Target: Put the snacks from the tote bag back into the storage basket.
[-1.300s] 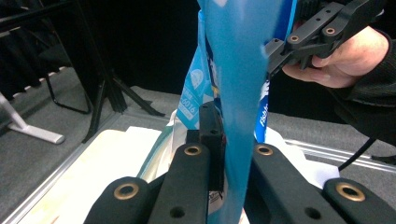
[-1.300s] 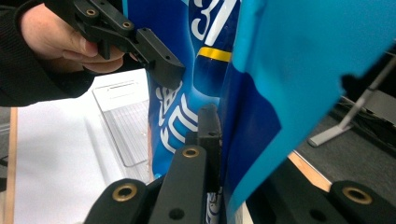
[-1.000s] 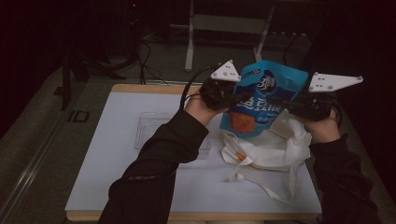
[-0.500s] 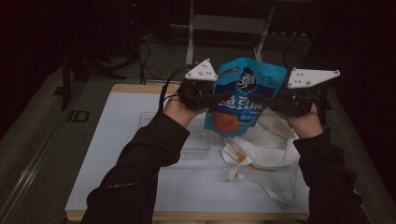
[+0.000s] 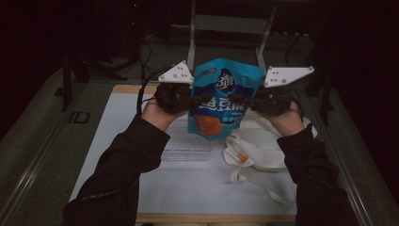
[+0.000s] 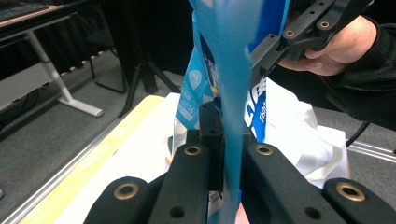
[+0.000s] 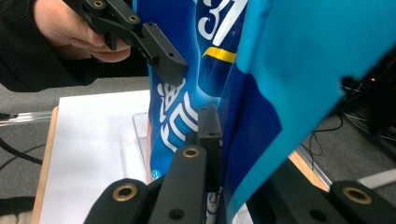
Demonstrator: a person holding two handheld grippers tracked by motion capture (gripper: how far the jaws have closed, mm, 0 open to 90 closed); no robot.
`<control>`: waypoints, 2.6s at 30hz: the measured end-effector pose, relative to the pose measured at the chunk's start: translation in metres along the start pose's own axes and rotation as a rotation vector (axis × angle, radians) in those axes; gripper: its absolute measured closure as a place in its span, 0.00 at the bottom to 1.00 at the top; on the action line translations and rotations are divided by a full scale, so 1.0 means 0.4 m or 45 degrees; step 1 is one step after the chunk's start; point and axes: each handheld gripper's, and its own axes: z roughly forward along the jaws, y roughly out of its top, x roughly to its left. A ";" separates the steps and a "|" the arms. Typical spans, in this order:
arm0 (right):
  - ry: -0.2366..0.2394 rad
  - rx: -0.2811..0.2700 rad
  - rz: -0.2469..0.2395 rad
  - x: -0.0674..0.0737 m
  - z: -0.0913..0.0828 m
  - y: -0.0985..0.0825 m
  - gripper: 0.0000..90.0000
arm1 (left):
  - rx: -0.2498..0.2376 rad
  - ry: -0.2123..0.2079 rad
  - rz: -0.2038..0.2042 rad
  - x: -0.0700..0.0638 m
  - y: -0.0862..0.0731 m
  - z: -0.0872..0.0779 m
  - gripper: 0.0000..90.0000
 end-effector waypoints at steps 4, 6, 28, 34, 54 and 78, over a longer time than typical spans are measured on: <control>0.025 -0.008 -0.014 0.007 0.027 0.015 0.98 | -0.001 0.009 -0.004 0.008 -0.012 -0.031 1.00; 0.033 -0.007 -0.023 0.012 0.040 0.023 0.98 | -0.003 0.016 -0.004 0.011 -0.018 -0.046 1.00; 0.111 0.004 -0.041 0.046 0.214 0.052 0.98 | -0.033 -0.017 -0.032 0.112 -0.146 -0.147 1.00; 0.114 0.032 -0.013 0.031 0.257 0.019 0.98 | -0.036 -0.022 -0.050 0.140 -0.202 -0.127 1.00; 0.132 0.101 0.082 0.016 0.395 -0.115 0.98 | 0.009 -0.057 -0.184 0.201 -0.368 -0.069 1.00; 0.191 0.100 0.181 0.036 0.415 -0.213 0.97 | 0.034 -0.089 -0.187 0.167 -0.452 -0.045 0.99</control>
